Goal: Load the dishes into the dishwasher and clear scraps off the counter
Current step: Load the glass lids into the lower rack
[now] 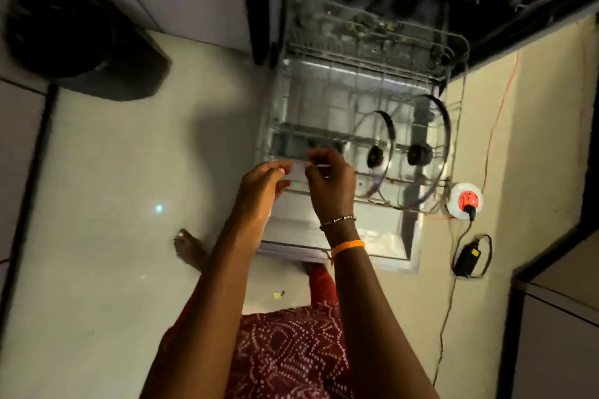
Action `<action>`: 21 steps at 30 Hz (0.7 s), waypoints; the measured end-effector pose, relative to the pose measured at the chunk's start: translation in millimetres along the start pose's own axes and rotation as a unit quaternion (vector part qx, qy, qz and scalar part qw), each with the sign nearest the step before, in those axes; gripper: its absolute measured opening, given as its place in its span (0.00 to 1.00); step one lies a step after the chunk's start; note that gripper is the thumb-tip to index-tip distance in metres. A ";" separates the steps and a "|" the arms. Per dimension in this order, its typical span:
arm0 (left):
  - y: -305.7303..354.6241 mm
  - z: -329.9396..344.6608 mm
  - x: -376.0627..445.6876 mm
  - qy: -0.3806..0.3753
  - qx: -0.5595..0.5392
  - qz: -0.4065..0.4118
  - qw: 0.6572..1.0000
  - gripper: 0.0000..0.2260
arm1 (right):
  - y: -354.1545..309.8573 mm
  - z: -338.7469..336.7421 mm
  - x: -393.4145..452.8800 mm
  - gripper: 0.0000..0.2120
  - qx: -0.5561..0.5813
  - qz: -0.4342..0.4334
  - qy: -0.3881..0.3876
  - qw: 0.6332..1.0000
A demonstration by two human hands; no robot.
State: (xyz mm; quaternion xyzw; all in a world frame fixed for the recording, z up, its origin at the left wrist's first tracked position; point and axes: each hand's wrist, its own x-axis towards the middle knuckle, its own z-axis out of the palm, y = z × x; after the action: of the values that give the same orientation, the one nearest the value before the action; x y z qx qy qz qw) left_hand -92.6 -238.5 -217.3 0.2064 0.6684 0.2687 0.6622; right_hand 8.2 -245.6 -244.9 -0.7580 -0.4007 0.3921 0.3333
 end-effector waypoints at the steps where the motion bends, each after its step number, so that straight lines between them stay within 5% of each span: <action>1: 10.8 -31.7 -4.1 0.020 -0.026 0.005 0.999 0.13 | -22.9 24.0 -8.2 0.07 0.010 -0.011 -0.018 1.000; 11: 140.2 -306.0 -91.9 0.162 -0.116 0.113 0.973 0.13 | -239.7 214.1 -98.3 0.11 0.146 -0.060 -0.193 0.968; 21: 278.6 -395.5 -110.2 0.187 -0.160 0.246 0.938 0.13 | -403.6 286.1 -85.7 0.10 0.184 -0.163 -0.241 0.939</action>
State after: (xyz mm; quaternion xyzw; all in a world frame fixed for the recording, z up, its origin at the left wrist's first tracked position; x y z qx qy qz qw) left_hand -504.6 -127.5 35.9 0.2020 0.6567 0.5601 0.4629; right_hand -409.9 -81.1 -20.7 -0.4904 -0.5078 0.5706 0.4195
